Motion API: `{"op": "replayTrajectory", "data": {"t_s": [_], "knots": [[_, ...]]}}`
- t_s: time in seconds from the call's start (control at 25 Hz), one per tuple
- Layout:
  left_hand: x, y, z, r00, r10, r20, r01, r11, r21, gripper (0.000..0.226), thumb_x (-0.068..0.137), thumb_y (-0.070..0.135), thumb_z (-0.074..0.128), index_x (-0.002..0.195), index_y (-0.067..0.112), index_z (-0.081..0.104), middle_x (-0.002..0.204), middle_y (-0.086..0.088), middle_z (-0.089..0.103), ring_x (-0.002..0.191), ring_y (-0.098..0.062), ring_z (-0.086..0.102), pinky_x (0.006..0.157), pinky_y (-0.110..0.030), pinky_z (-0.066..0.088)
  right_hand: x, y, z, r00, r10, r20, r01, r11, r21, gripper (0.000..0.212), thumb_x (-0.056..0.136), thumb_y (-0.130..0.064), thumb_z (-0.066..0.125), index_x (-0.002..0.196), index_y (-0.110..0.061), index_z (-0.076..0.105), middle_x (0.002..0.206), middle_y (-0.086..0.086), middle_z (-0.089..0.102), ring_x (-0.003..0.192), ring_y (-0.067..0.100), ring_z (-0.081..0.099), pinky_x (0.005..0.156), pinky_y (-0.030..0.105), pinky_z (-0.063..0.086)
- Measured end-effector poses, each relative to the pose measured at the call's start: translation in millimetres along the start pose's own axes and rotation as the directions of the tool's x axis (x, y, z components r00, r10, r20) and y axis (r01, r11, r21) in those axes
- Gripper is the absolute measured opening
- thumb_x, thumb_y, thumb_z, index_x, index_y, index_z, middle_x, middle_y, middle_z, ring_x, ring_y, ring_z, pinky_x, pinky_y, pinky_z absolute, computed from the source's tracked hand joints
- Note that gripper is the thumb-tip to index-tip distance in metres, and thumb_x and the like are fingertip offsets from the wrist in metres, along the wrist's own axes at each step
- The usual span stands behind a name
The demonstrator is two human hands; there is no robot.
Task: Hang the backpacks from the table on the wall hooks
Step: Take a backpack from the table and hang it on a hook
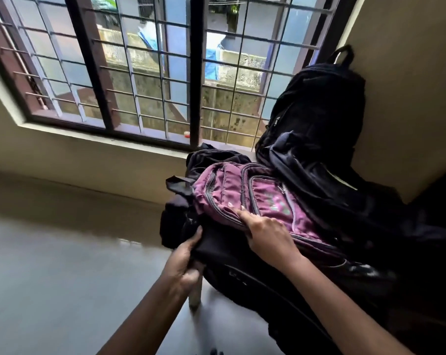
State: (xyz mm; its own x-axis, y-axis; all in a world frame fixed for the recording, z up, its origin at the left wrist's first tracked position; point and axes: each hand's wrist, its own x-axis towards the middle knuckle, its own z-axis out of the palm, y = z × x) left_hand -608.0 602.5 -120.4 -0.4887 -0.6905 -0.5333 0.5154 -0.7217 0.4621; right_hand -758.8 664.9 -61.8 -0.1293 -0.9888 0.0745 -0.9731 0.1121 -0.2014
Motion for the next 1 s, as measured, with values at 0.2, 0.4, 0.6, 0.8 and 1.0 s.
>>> {"op": "replayTrajectory", "data": {"t_s": [0.2, 0.4, 0.6, 0.8, 1.0], "knots": [[-63.8, 22.3, -70.5, 0.997, 0.081, 0.016, -0.080, 0.995, -0.065, 0.018, 0.093, 0.017, 0.050, 0.097, 0.008, 0.064, 0.074, -0.006, 0.077, 0.064, -0.014, 0.073, 0.052, -0.025, 0.058, -34.3, -88.2, 10.8, 0.998, -0.065, -0.028, 0.065, 0.998, 0.010, 0.065, 0.084, -0.006, 0.044, 0.141, -0.036, 0.032, 0.132, -0.002, 0.060, 0.103, 0.027, 0.066, 0.090, 0.041, 0.051], [-95.8, 34.2, -124.2, 0.991, 0.131, 0.016, -0.130, 0.990, -0.050, 0.019, 0.094, 0.016, 0.048, 0.098, 0.007, 0.064, 0.087, -0.009, 0.075, 0.066, -0.015, 0.074, 0.056, -0.026, 0.059, -57.2, -153.2, 46.0, 0.994, -0.107, -0.008, 0.107, 0.994, 0.021, 0.059, 0.086, -0.012, 0.045, 0.140, -0.033, 0.038, 0.122, 0.005, 0.066, 0.099, 0.028, 0.067, 0.088, 0.039, 0.049], [-108.7, 35.0, -162.8, 0.990, 0.139, -0.016, -0.138, 0.990, 0.032, 0.025, 0.090, 0.013, 0.054, 0.111, 0.004, 0.063, 0.114, -0.006, 0.066, 0.079, -0.017, 0.072, 0.069, -0.026, 0.060, -74.1, -169.3, 46.9, 0.994, -0.104, -0.009, 0.105, 0.994, 0.022, 0.053, 0.087, -0.015, 0.048, 0.137, -0.032, 0.042, 0.128, 0.003, 0.063, 0.105, 0.027, 0.065, 0.090, 0.037, 0.047], [-147.8, 28.3, -211.7, 0.980, 0.184, -0.071, -0.181, 0.982, 0.048, 0.023, 0.089, 0.012, 0.055, 0.109, 0.006, 0.064, 0.093, -0.006, 0.075, 0.080, -0.016, 0.073, 0.068, -0.025, 0.060, -105.3, -201.9, 70.9, 0.980, -0.191, 0.047, 0.187, 0.979, 0.078, 0.051, 0.086, -0.021, 0.048, 0.134, -0.038, 0.043, 0.117, 0.005, 0.069, 0.102, 0.027, 0.066, 0.085, 0.037, 0.047], [-197.4, 37.1, -270.1, 0.933, 0.255, -0.256, -0.248, 0.967, 0.060, 0.020, 0.087, 0.009, 0.056, 0.104, 0.004, 0.064, 0.087, -0.006, 0.076, 0.070, -0.015, 0.073, 0.060, -0.023, 0.059, -122.5, -264.6, 107.5, 0.946, -0.284, 0.155, 0.245, 0.942, 0.232, 0.047, 0.087, -0.020, 0.046, 0.132, -0.032, 0.046, 0.114, 0.012, 0.068, 0.105, 0.033, 0.062, 0.084, 0.039, 0.047]]}}
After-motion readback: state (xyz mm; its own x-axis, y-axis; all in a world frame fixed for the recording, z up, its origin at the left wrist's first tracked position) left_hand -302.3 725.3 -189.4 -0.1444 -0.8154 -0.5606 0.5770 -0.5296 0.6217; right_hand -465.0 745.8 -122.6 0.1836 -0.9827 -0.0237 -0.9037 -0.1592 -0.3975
